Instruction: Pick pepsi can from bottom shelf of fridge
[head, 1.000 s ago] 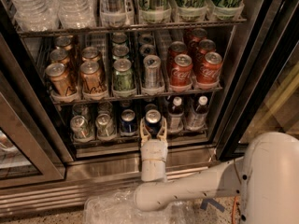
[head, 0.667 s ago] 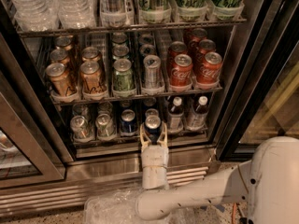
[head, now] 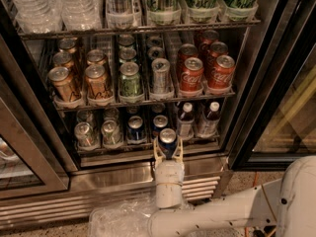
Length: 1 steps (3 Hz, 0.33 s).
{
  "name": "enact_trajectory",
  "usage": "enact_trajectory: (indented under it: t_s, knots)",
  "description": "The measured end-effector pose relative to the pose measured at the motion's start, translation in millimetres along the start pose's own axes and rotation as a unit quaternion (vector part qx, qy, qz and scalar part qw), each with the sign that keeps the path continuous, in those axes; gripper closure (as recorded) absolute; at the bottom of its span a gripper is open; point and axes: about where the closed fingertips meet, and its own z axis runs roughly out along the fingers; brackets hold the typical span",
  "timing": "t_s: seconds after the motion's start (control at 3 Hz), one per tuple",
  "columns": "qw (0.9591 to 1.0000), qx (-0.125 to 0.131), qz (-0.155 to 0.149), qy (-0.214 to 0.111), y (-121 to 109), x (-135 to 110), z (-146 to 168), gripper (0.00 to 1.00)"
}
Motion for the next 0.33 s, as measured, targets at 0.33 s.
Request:
enact_trajectory:
  t_s: [0.33]
  knots:
    - [0.9999, 0.008, -0.002, 0.006, -9.3, 2.6, -6.2, 1.00]
